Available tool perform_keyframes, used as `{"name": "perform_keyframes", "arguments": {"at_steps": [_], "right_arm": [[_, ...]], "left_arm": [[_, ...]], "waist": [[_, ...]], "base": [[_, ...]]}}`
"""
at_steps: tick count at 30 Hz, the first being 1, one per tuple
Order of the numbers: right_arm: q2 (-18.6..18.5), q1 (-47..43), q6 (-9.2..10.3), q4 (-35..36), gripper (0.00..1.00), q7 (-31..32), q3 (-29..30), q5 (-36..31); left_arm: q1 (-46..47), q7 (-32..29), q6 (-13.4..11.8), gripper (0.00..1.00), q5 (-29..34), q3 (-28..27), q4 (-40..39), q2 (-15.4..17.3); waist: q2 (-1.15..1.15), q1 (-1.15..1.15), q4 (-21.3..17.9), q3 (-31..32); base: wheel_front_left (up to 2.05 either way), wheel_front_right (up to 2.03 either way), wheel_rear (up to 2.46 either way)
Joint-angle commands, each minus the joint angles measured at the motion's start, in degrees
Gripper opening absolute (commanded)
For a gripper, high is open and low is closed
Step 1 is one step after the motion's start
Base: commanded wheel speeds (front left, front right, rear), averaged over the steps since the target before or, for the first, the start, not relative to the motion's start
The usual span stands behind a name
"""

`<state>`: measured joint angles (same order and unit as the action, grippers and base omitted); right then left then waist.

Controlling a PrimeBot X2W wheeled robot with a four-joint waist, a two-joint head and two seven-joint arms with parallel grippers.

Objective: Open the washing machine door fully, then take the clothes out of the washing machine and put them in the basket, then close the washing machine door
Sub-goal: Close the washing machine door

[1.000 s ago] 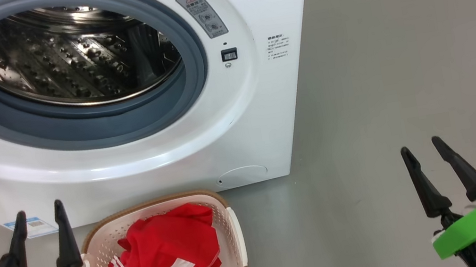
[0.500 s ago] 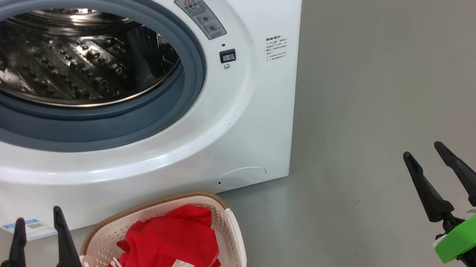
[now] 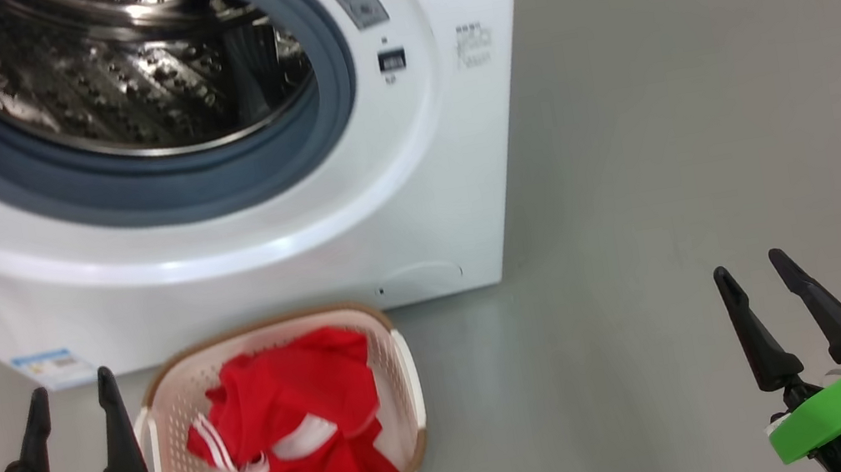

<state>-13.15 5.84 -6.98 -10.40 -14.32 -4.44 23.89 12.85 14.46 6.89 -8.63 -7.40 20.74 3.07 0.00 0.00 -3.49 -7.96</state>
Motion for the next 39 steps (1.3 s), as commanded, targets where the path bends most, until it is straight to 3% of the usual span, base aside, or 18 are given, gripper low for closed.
{"name": "perform_keyframes", "arguments": {"at_steps": [1, 12, 25, 39], "right_arm": [[-0.83, -0.15, -0.51, 1.54, 1.00, -0.68, -0.74, 0.17], [-0.88, -0.18, -0.51, 1.55, 1.00, -0.68, -0.72, 0.18], [-1.04, 0.14, -0.51, 1.42, 1.00, -0.68, -1.01, -0.01], [-2.30, 0.93, -0.51, 0.61, 1.00, -0.68, -3.82, 0.26]], "left_arm": [[0.22, 0.53, 0.47, 1.00, 0.35, -1.96, -0.99, 1.17], [0.02, 0.53, 0.56, 1.00, -0.40, -1.67, -1.41, 1.11], [-0.14, 0.53, 0.58, 1.00, -1.58, -0.79, -1.05, 0.87], [-1.71, 0.53, 0.59, 1.00, -2.63, -0.75, -0.51, 0.39]], "waist": [[0.00, 0.00, 0.07, -0.01], [0.00, 0.00, 0.38, 0.10], [0.00, 0.00, 1.23, 0.31], [0.00, 0.00, 8.61, 1.98]], "base": [[-2.13, 2.13, 0.00], [-1.51, 1.51, 0.00], [-0.16, 0.16, 0.00], [0.00, 0.00, 0.00]]}}
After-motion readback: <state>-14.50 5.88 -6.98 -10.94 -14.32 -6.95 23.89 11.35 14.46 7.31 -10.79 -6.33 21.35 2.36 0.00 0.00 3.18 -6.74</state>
